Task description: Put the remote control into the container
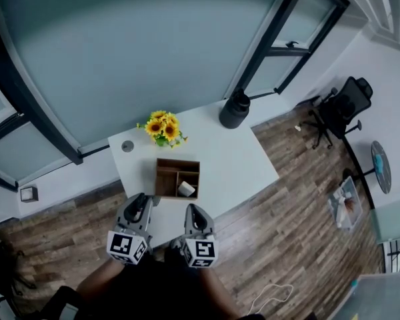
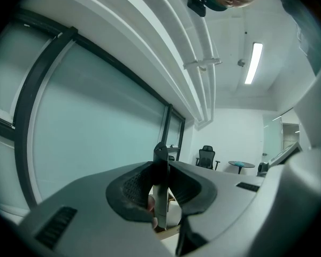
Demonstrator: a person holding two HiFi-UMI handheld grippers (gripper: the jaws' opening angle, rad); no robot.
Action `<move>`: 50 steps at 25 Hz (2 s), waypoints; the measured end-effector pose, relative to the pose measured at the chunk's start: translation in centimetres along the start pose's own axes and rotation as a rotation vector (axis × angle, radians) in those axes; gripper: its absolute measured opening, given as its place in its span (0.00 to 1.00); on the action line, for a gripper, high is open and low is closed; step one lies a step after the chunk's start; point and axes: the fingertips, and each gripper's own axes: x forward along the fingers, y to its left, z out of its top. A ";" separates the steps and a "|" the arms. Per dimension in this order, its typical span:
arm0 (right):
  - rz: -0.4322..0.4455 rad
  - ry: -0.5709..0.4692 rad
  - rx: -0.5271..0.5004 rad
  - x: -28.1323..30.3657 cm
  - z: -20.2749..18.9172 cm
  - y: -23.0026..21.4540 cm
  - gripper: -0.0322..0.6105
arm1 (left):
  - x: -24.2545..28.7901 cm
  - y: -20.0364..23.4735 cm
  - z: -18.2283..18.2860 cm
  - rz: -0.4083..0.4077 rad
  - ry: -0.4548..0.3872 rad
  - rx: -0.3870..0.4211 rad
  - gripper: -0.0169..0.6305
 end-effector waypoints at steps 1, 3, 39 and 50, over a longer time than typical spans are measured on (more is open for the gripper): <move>0.002 -0.002 0.001 0.0 0.0 0.1 0.06 | -0.1 0.1 -0.1 0.002 -0.001 0.000 0.16; 0.006 -0.004 0.003 0.0 0.0 0.2 0.06 | -0.1 0.1 -0.1 0.008 0.002 0.003 0.16; 0.197 0.002 -0.009 3.5 -0.4 -1.2 0.06 | 4.9 1.9 -6.9 0.221 0.078 -0.008 0.16; 0.185 -0.004 -0.003 5.8 -1.7 -0.2 0.06 | 7.8 3.2 -10.6 0.174 0.121 -0.057 0.16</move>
